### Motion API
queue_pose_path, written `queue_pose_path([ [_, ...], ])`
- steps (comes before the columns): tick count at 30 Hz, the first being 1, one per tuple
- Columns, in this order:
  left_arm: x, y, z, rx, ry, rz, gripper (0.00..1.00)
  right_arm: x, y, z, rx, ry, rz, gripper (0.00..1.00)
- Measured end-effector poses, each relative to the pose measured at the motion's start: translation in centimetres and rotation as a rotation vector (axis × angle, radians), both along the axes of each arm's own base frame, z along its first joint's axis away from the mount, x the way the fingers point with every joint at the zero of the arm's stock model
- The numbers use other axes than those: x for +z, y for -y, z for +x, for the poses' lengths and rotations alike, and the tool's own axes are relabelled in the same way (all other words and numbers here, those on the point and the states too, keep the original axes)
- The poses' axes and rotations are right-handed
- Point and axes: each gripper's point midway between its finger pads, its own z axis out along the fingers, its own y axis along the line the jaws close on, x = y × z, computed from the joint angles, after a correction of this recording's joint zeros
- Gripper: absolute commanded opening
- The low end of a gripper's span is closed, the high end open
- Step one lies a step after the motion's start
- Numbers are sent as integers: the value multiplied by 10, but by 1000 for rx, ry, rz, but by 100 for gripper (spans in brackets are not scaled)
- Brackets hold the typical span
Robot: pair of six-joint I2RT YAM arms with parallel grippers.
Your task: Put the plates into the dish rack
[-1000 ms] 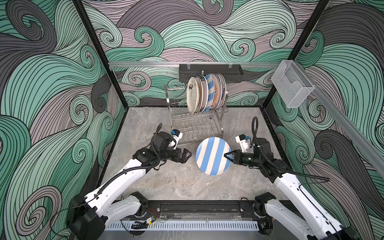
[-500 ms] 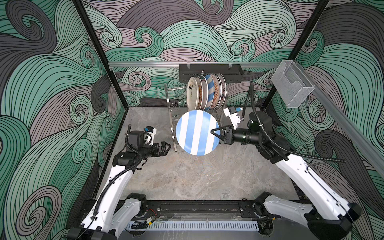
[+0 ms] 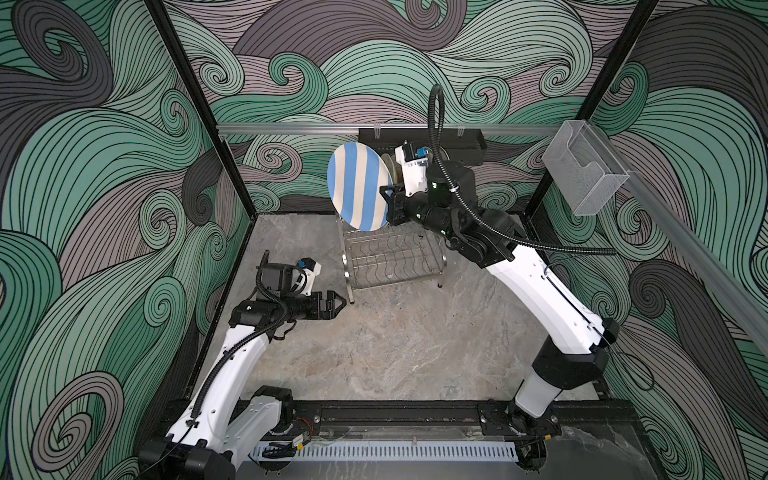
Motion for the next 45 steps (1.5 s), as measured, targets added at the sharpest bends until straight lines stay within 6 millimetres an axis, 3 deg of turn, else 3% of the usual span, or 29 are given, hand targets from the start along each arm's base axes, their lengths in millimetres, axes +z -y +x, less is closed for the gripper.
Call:
queue_pose_path([
  [6, -1, 2, -2, -10, -5, -11, 99, 8, 1, 1, -66, 47, -16, 0],
  [17, 2, 7, -2, -36, 0, -37, 99, 16, 35, 21, -241, 104, -69, 0],
  [26, 6, 15, 4, -26, -10, -97, 99, 23, 33, 28, -341, 147, -96, 0],
  [30, 7, 16, 4, -27, -8, -98, 99, 13, 21, 42, -370, 146, -110, 0],
  [38, 6, 15, 2, -33, -2, -82, 99, -30, 6, 64, -425, 113, -216, 0],
  [45, 2, 15, 0, -34, -12, -81, 99, -37, 3, 71, -446, 116, -237, 0],
])
